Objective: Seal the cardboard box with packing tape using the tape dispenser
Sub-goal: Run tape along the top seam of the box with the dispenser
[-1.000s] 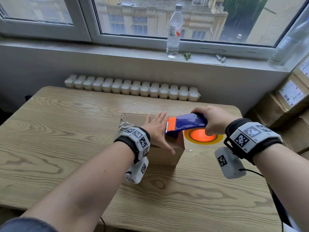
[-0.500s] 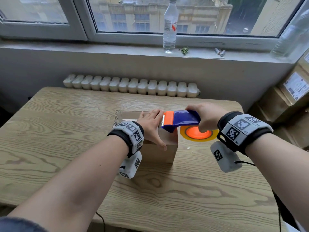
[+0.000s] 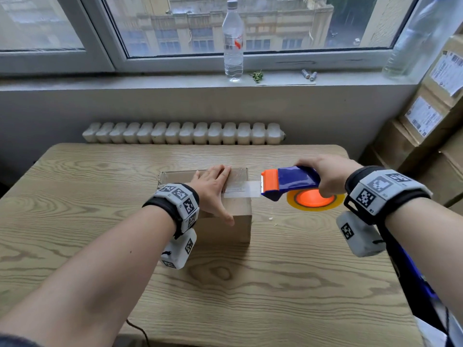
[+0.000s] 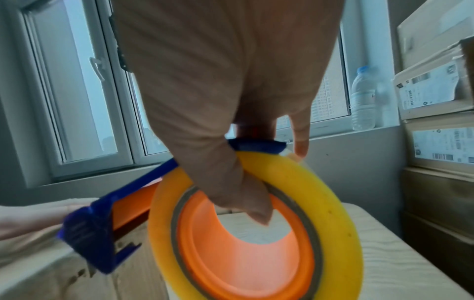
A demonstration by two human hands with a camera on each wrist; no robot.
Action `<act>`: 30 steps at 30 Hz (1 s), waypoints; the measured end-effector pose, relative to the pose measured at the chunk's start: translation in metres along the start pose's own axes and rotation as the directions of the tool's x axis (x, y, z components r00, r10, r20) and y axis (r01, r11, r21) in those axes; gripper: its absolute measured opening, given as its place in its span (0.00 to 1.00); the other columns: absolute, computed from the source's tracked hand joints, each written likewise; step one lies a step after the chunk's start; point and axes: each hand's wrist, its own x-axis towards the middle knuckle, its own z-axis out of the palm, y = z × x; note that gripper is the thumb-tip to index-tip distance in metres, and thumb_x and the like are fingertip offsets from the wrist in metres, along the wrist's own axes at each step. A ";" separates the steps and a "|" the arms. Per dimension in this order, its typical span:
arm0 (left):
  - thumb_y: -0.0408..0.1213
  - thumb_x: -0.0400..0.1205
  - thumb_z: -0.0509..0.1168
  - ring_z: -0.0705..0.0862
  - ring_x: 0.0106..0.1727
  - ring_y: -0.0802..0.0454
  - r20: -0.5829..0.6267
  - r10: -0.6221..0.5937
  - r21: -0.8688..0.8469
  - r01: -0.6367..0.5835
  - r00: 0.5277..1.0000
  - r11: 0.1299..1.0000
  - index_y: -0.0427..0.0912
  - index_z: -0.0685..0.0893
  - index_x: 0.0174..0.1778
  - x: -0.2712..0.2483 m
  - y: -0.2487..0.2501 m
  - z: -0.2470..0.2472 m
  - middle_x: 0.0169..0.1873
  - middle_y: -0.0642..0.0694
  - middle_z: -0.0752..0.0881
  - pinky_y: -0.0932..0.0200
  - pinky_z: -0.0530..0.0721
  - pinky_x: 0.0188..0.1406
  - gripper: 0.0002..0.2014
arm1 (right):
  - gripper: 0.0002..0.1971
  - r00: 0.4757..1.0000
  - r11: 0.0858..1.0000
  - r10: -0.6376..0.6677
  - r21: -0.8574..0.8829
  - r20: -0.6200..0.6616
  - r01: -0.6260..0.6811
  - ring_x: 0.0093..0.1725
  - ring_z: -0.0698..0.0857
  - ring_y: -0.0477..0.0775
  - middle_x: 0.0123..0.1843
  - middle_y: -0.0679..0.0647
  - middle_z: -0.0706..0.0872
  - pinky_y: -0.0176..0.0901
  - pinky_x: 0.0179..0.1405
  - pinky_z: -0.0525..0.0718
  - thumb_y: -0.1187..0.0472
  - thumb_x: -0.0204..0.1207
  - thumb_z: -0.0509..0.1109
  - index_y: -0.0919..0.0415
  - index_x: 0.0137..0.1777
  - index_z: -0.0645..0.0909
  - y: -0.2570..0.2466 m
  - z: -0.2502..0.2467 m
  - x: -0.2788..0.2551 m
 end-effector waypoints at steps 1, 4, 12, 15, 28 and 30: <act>0.67 0.60 0.75 0.35 0.85 0.50 0.004 -0.004 -0.002 0.004 1.000 1.000 0.46 0.31 0.83 0.000 0.000 0.000 0.84 0.48 0.35 0.37 0.38 0.83 0.71 | 0.31 1.000 1.000 -0.002 0.004 -0.007 0.002 0.48 0.76 0.54 0.49 0.48 0.79 0.40 0.40 0.71 0.73 0.63 0.65 0.47 0.66 0.75 -0.001 0.003 0.001; 0.68 0.61 0.74 0.33 0.85 0.51 0.015 0.004 -0.006 -0.004 1.000 1.000 0.47 0.30 0.83 -0.002 -0.001 0.002 0.84 0.49 0.32 0.36 0.35 0.82 0.70 | 0.31 0.999 0.999 -0.013 0.029 -0.029 0.014 0.48 0.76 0.55 0.48 0.48 0.79 0.46 0.46 0.76 0.72 0.63 0.65 0.45 0.66 0.75 -0.003 0.010 0.005; 0.71 0.72 0.60 0.37 0.86 0.48 0.009 -0.082 -0.163 0.083 0.997 0.983 0.51 0.37 0.84 0.014 0.017 -0.008 0.85 0.50 0.40 0.26 0.37 0.78 0.54 | 0.30 0.999 0.999 -0.009 0.044 -0.045 0.011 0.48 0.74 0.52 0.48 0.47 0.76 0.44 0.43 0.70 0.73 0.67 0.63 0.48 0.68 0.75 -0.004 0.008 0.008; 0.69 0.75 0.58 0.33 0.85 0.46 0.000 -0.062 -0.128 0.061 0.998 0.990 0.61 0.37 0.83 0.021 0.028 -0.006 0.85 0.49 0.37 0.22 0.35 0.74 0.48 | 0.30 0.999 0.999 0.010 0.032 -0.035 -0.009 0.49 0.75 0.53 0.49 0.47 0.77 0.46 0.45 0.74 0.72 0.66 0.63 0.46 0.68 0.75 -0.002 0.011 0.011; 0.65 0.64 0.54 0.33 0.85 0.52 -0.162 0.100 -0.018 -0.104 0.982 0.994 0.63 0.44 0.83 0.047 0.033 0.012 0.85 0.54 0.39 0.28 0.29 0.74 0.49 | 0.32 0.994 0.983 0.109 0.143 0.029 -0.112 0.51 0.80 0.57 0.51 0.50 0.79 0.51 0.48 0.82 0.74 0.58 0.70 0.47 0.60 0.74 0.024 0.035 0.009; 0.65 0.64 0.54 0.33 0.85 0.53 -0.161 0.102 -0.026 -0.107 0.982 0.994 0.63 0.45 0.83 0.047 0.035 0.011 0.85 0.55 0.39 0.28 0.29 0.75 0.49 | 0.31 0.994 0.974 0.106 0.196 0.040 -0.112 0.51 0.80 0.57 0.51 0.51 0.79 0.48 0.45 0.79 0.75 0.56 0.73 0.46 0.56 0.72 0.029 0.041 0.007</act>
